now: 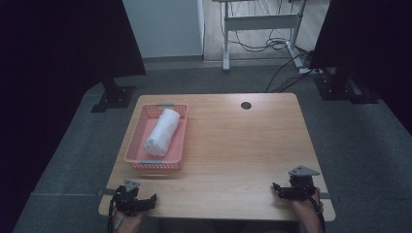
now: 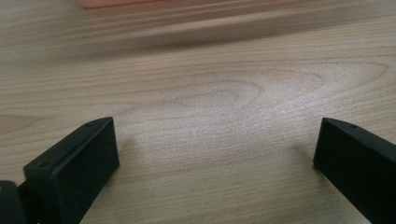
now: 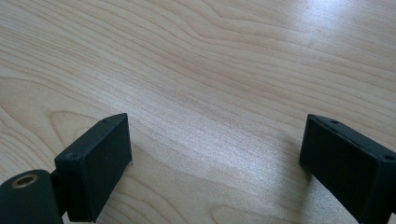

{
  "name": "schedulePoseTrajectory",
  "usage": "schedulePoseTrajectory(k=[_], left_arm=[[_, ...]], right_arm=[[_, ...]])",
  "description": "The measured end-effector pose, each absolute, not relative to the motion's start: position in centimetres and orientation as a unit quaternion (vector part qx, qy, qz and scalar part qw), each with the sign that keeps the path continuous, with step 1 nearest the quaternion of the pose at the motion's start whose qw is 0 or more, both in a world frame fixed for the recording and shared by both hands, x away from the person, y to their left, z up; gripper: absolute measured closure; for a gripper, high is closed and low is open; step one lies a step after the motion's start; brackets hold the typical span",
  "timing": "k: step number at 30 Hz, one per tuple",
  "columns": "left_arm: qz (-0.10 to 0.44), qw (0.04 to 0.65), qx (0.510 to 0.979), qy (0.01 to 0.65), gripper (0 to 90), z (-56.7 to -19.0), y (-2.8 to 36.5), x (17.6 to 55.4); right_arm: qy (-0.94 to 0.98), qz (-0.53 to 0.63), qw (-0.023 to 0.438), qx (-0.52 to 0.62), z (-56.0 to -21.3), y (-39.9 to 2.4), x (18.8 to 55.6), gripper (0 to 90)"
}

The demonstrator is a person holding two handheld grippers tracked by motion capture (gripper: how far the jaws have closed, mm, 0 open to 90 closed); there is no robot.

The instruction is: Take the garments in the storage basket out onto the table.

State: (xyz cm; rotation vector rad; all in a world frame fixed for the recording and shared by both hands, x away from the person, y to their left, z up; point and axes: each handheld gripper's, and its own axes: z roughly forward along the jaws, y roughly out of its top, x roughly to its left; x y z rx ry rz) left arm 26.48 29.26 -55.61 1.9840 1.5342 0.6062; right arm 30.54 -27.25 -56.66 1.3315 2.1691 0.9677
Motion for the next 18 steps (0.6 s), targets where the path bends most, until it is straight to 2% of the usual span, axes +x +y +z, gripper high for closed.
schedulePoseTrajectory(k=[18], left_arm=[[0.228, 0.281, 0.739, 0.569, 0.0, -55.66, 29.28, 26.33]], right_arm=[[0.779, 0.348, 0.208, 0.478, -56.66, -27.25, 30.54, 8.4]])
